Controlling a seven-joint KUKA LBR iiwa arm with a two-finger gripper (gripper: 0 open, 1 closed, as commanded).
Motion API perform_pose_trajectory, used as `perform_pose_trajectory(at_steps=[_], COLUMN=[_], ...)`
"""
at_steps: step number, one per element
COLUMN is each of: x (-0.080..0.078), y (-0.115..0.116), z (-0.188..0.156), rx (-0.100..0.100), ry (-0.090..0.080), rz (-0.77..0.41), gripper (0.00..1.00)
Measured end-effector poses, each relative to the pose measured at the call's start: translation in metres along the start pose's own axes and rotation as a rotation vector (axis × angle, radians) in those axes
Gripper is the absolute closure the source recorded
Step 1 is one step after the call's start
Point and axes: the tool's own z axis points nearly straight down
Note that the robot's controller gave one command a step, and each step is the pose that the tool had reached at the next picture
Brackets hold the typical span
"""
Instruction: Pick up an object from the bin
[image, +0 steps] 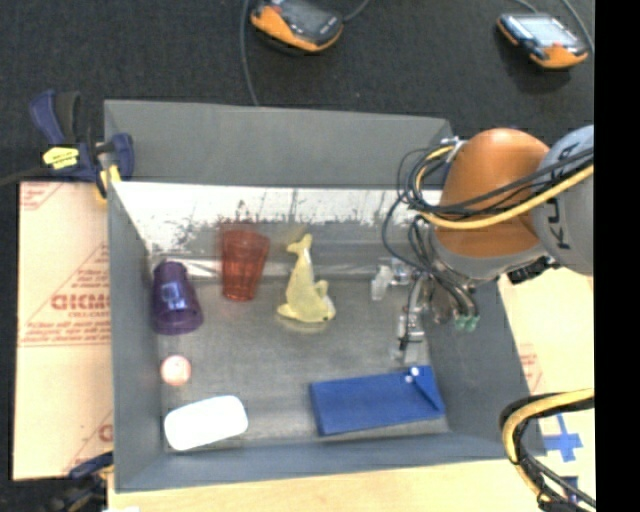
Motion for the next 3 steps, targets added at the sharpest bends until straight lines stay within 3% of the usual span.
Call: perform_pose_trajectory(at_steps=[1, 2, 3], x=[-0.002, -0.004, 0.005], y=[0.0, 0.054, 0.059], z=[-0.005, -0.022, -0.006], rx=[0.001, 0.002, -0.001], ry=[-0.008, -0.009, -0.022], rz=[-0.002, -0.056, -0.053], gripper=[0.0, 0.0, 0.0])
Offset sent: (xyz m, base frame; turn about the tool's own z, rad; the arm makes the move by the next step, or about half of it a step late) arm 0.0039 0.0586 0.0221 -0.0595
